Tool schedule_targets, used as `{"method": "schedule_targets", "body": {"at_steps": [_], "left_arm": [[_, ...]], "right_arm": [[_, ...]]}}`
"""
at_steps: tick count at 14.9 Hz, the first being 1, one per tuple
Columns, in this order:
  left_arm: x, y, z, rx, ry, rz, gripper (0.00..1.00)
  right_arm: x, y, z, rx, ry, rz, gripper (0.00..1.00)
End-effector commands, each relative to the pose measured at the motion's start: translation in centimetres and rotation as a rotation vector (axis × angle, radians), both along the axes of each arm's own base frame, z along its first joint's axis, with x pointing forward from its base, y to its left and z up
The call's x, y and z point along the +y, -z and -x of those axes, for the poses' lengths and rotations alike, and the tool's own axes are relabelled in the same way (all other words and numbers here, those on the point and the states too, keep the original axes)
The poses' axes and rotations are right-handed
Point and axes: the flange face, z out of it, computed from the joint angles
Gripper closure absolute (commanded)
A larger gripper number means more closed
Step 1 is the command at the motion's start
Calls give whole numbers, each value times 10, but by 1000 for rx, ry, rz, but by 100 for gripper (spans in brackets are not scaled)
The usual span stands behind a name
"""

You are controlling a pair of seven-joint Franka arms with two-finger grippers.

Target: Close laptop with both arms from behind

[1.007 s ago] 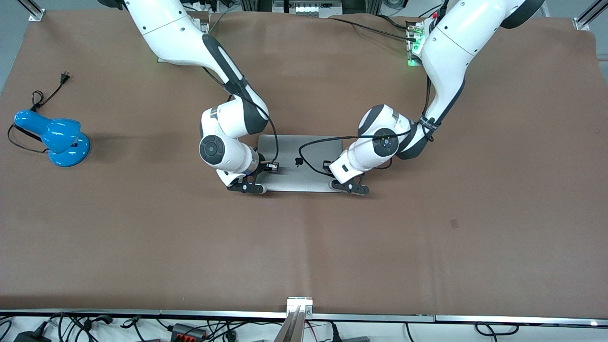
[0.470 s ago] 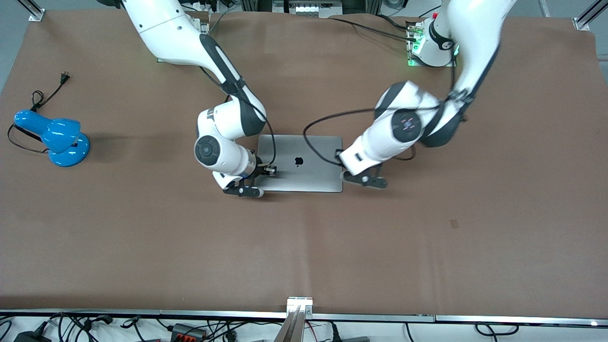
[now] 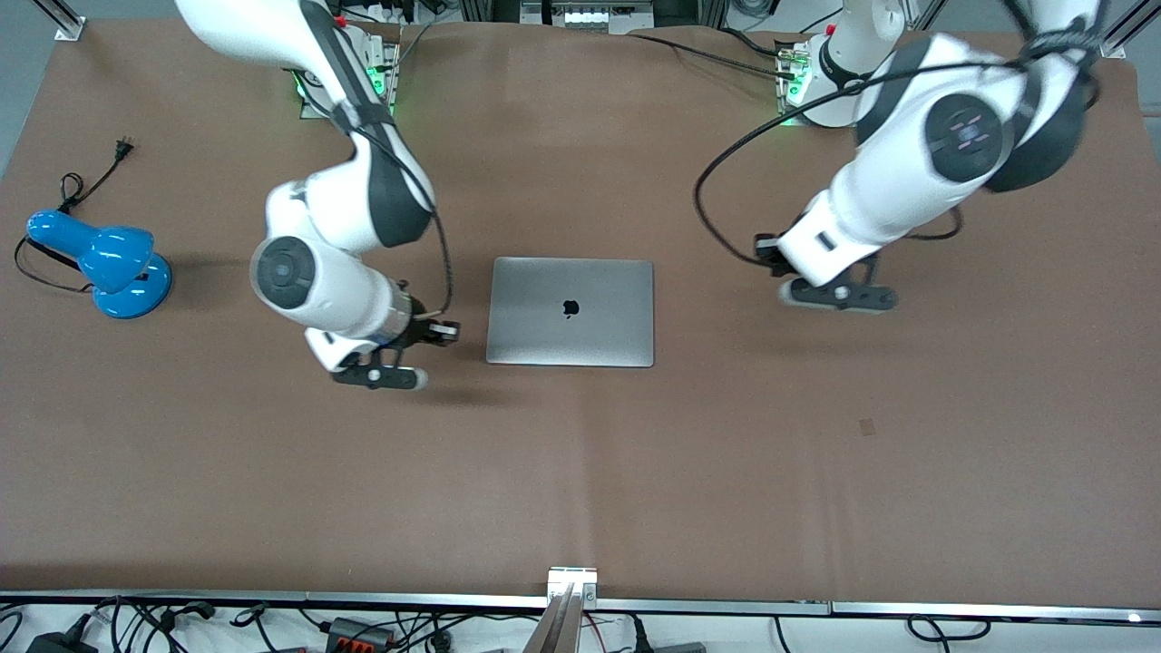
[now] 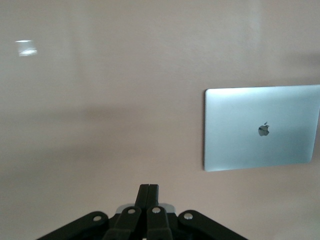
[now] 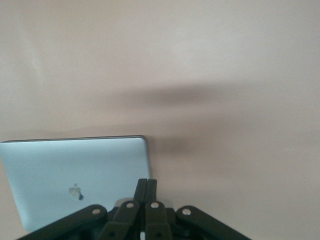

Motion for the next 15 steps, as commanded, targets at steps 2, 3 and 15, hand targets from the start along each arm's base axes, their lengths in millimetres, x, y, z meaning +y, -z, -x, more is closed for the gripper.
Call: {"method": "schedule_targets", "body": {"at_steps": [2, 3, 15], "left_arm": [[45, -82, -3, 31, -14, -17, 100], [53, -94, -2, 38, -23, -19, 100], [111, -69, 13, -35, 14, -49, 56]], "right_arm": [[-36, -62, -11, -1, -57, 74, 100], [-52, -68, -15, 0, -64, 104, 100], [-166, -152, -31, -83, -80, 164, 0]]}}
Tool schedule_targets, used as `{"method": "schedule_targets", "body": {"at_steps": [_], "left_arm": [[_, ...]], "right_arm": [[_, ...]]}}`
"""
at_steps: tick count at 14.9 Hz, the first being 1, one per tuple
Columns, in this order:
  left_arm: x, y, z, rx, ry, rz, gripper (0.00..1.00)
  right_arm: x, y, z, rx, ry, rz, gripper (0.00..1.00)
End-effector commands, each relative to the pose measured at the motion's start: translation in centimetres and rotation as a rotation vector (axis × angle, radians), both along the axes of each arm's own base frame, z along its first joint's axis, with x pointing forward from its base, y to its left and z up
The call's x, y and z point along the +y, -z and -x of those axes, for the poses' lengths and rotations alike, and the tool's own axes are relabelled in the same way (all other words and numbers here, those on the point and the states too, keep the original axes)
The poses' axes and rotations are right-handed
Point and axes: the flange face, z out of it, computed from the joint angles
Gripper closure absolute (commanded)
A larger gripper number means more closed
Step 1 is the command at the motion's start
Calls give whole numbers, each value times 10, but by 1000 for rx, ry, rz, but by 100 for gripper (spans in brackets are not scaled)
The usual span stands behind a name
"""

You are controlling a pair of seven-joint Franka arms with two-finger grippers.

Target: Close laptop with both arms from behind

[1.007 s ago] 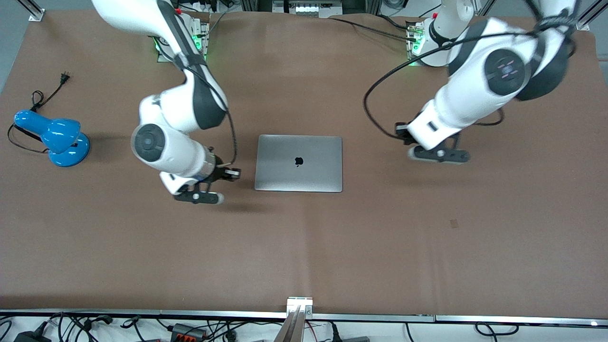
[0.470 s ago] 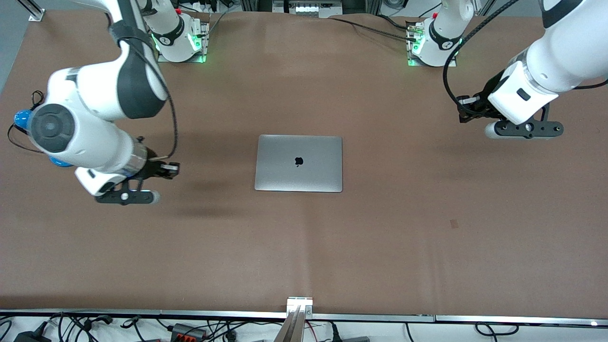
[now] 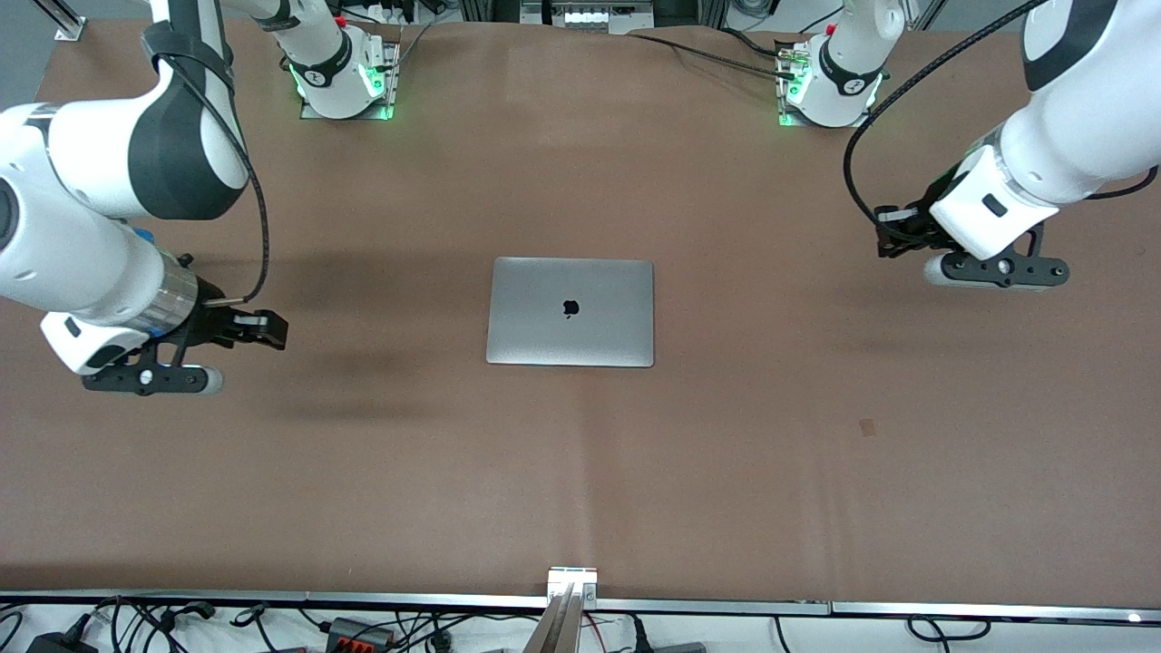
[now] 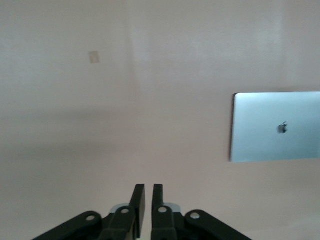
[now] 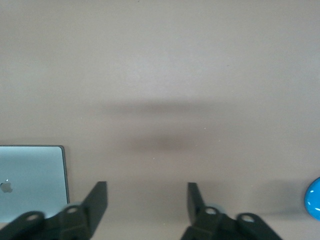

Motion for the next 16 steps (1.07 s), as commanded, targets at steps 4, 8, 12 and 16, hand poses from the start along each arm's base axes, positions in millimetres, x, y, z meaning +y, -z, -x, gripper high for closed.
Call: {"method": "schedule_targets", "body": {"at_steps": [4, 8, 12, 16], "left_arm": [[16, -4, 16, -26, -156, -47, 0], [22, -10, 17, -30, -145, -91, 0], [23, -15, 25, 35, -140, -109, 0], [20, -17, 22, 20, -137, -106, 0]], "right_arm": [[-58, -30, 0, -32, 77, -32, 0], [-112, -52, 5, -61, 100, -82, 0], [-130, -71, 15, -89, 73, -26, 0], [-133, -74, 20, -98, 15, 19, 0]]}}
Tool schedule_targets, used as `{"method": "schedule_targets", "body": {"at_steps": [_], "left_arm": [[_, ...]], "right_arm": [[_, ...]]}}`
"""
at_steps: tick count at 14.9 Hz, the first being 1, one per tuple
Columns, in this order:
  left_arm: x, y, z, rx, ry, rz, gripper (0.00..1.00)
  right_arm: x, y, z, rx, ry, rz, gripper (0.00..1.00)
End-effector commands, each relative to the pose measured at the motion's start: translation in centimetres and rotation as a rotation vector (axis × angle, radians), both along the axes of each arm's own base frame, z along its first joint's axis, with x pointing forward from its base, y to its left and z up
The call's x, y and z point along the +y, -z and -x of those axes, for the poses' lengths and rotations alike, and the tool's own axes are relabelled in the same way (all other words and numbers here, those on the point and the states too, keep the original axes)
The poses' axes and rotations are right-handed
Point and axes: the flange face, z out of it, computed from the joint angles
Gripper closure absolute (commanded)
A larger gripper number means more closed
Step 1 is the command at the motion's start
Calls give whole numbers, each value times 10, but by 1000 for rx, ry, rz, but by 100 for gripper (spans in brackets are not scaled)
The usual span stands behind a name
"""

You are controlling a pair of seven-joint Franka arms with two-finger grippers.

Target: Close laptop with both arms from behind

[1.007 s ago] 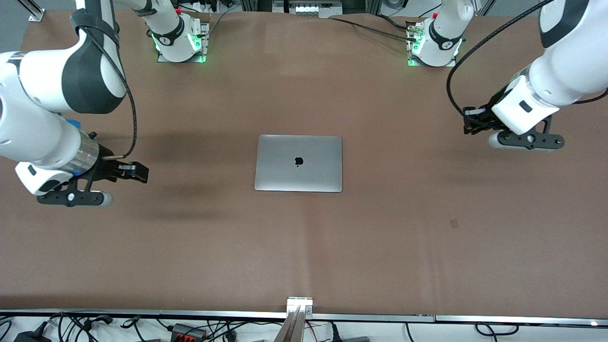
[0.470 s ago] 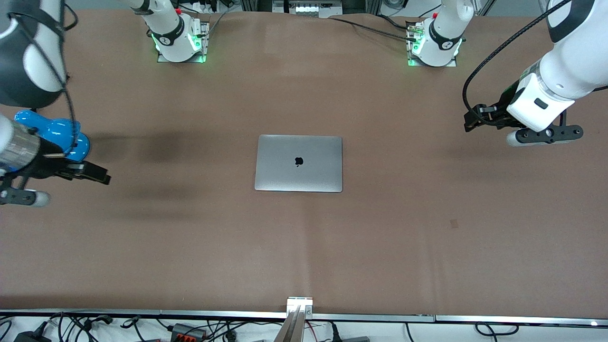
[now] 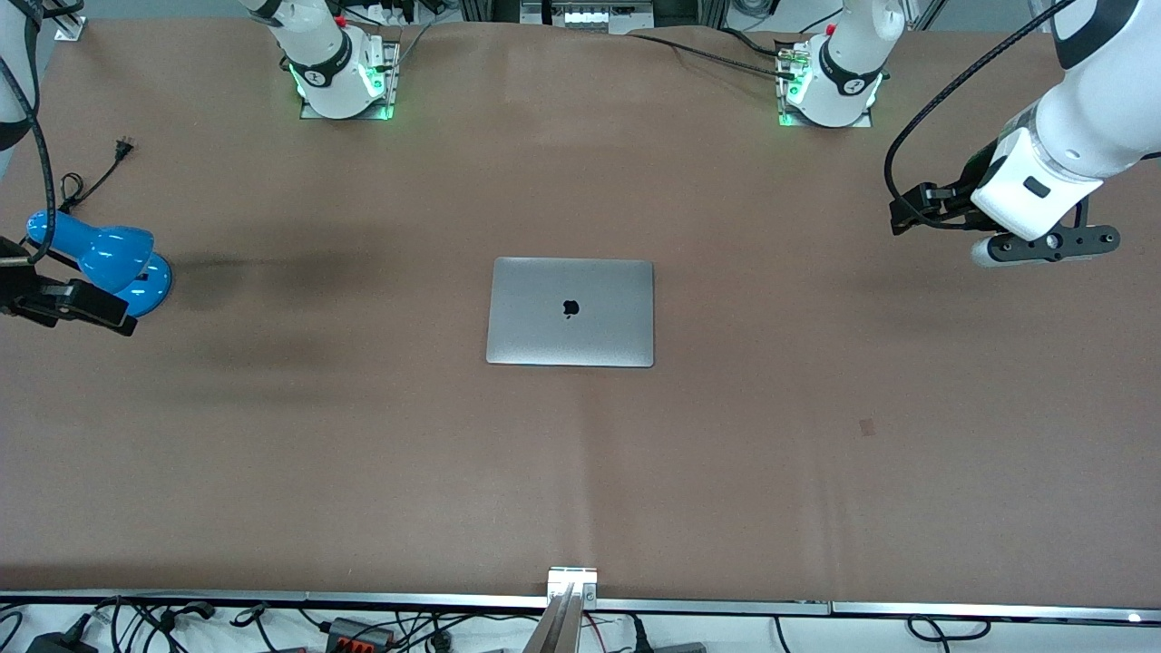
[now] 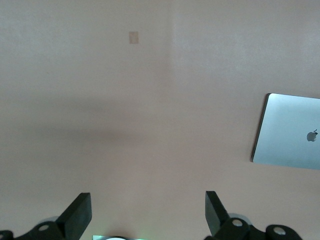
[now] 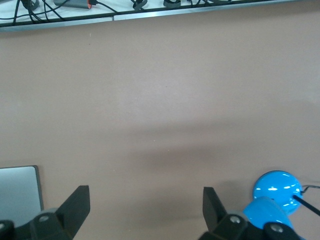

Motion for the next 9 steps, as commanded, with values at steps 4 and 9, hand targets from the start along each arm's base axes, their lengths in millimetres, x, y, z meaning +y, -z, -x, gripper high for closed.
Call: {"method": "schedule_targets", "body": {"at_steps": [4, 9], "left_arm": [[2, -9, -2, -25, -9, -25, 0], [11, -8, -3, -21, -23, -24, 0]], "right_arm": [[-8, -3, 15, 8, -77, 32, 0], [-10, 1, 59, 32, -75, 32, 0]]}}
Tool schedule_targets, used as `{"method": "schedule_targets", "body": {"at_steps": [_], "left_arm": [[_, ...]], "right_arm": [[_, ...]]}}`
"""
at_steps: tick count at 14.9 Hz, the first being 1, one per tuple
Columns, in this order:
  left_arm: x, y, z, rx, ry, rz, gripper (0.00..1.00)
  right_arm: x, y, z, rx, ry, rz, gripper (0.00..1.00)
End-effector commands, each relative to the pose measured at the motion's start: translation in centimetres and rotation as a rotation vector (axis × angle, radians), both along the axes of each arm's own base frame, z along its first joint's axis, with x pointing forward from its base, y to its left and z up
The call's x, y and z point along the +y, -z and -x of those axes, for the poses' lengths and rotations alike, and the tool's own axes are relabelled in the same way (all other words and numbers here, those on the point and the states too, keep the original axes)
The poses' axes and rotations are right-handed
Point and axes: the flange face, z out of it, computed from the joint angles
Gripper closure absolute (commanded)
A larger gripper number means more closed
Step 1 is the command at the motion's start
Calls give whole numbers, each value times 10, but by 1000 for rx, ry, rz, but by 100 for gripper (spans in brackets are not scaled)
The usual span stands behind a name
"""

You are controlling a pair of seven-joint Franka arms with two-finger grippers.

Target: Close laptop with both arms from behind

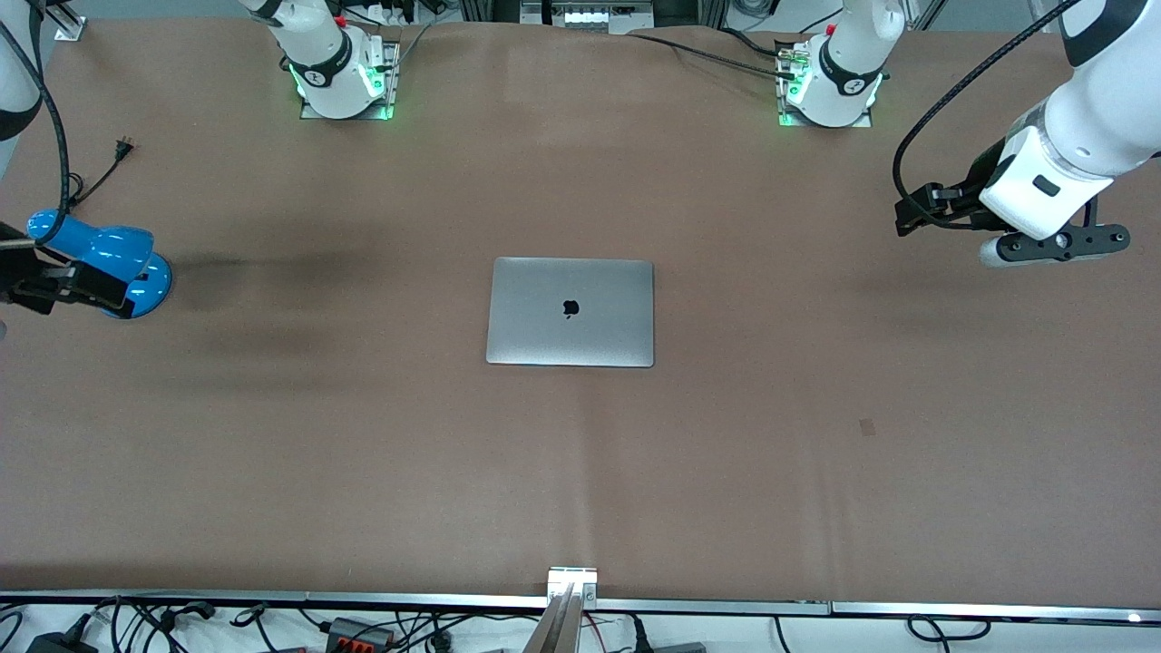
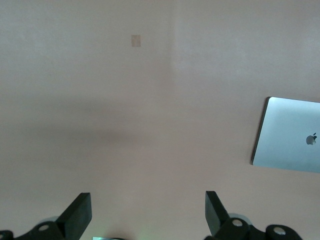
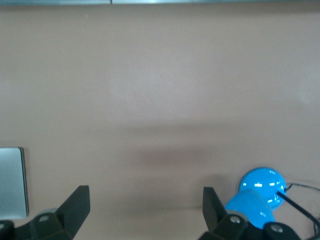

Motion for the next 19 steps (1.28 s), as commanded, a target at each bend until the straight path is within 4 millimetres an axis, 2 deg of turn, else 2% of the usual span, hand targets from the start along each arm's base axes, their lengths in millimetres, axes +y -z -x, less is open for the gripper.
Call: {"method": "schedule_targets", "body": {"at_steps": [1, 4, 6, 12, 19], "left_arm": [[5, -6, -1, -14, -11, -24, 0], [6, -5, -1, -12, -16, -25, 0], [3, -6, -1, -14, -13, -25, 0], [3, -6, -1, -14, -13, -23, 0], [3, -6, -1, -14, -10, -23, 0]], "right_arm": [[-2, 0, 45, -5, -17, 11, 0], [-2, 6, 73, 22, -62, 7, 0], [0, 5, 84, 24, -56, 4, 0], [-2, -4, 89, 18, -59, 6, 0], [2, -5, 94, 38, -56, -1, 0]]}}
